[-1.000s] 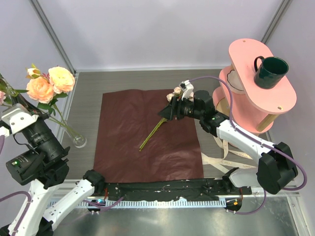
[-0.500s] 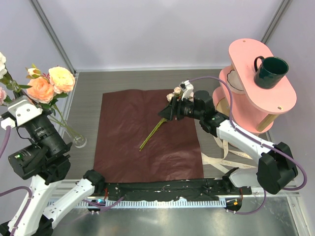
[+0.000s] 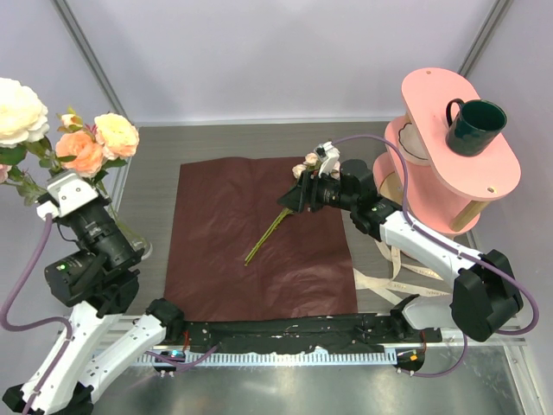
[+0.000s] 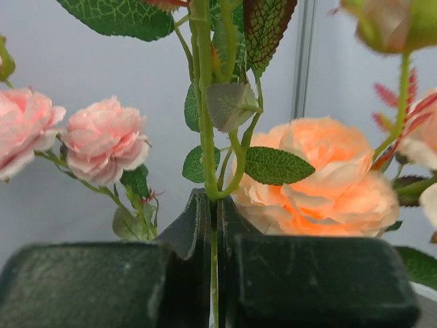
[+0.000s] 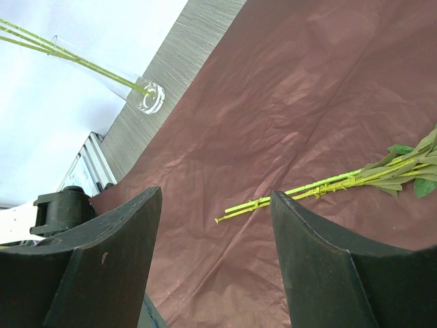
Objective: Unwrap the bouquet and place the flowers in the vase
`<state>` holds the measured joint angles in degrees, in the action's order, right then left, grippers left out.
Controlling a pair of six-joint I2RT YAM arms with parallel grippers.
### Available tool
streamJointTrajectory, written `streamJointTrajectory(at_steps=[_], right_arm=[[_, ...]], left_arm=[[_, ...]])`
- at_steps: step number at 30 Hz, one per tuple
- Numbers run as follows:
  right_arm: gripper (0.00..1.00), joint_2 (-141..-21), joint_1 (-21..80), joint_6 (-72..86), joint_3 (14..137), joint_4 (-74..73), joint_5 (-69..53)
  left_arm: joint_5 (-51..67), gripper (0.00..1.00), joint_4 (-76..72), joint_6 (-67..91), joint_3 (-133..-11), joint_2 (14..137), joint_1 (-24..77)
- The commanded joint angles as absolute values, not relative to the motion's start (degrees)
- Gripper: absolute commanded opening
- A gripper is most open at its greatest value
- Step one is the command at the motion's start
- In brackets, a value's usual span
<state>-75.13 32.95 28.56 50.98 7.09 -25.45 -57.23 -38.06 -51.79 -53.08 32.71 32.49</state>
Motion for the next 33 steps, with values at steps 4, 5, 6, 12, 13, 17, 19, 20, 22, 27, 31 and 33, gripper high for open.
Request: streamJointTrajectory(at_steps=[4,5,6,12,13,17,19,20,22,27,31,33], right_arm=[[0.70,-73.39,33.05,27.77,50.89,8.97,-25.93],[0.70,-73.48,33.05,27.77,50.98,8.88,-26.01],[0.70,-73.30,33.05,27.77,50.98,8.96,-26.19],[0.70,-73.13,33.05,27.95,50.89,8.96,-26.28],[0.70,-73.13,33.05,27.95,50.80,8.88,-26.37],[0.70,-73.30,33.05,28.12,50.63,9.14,-26.37],[0.70,-73.30,33.05,28.21,50.63,9.05,-26.37],[0.70,-73.56,33.05,28.21,50.63,8.97,-26.37],[0.70,-73.65,32.96,28.39,50.71,9.05,-26.28],[0.70,-74.18,33.13,28.65,50.71,9.14,-26.54],[0.70,-74.44,33.13,28.83,50.71,9.05,-26.54],[0.71,-74.70,33.05,29.00,50.71,9.23,-26.54]], left_arm=[[-61.79,0.01,-48.95,-53.70,-48.69,32.78,32.26],[-62.05,0.02,-49.48,-53.96,-48.08,32.78,32.26],[-62.40,0.03,-50.35,-54.23,-47.82,32.70,32.26],[-63.28,0.22,-51.68,-55.02,-46.14,32.08,32.26],[-63.54,0.31,-51.77,-55.11,-46.06,31.82,32.26],[-64.68,0.53,-48.98,-53.97,-46.49,30.94,32.26],[-65.91,0.61,-45.37,-51.52,-47.80,29.54,32.26],[-66.27,0.63,-39.70,-47.41,-48.33,28.92,32.26],[-66.62,0.67,-33.08,-42.39,-49.65,26.47,32.26],[-69.25,0.70,-15.14,-28.51,-51.41,23.38,32.26],[-71.01,0.70,-5.81,-21.98,-54.75,21.80,32.26],[-71.19,0.63,-1.25,-19.53,-56.59,22.23,32.26]])
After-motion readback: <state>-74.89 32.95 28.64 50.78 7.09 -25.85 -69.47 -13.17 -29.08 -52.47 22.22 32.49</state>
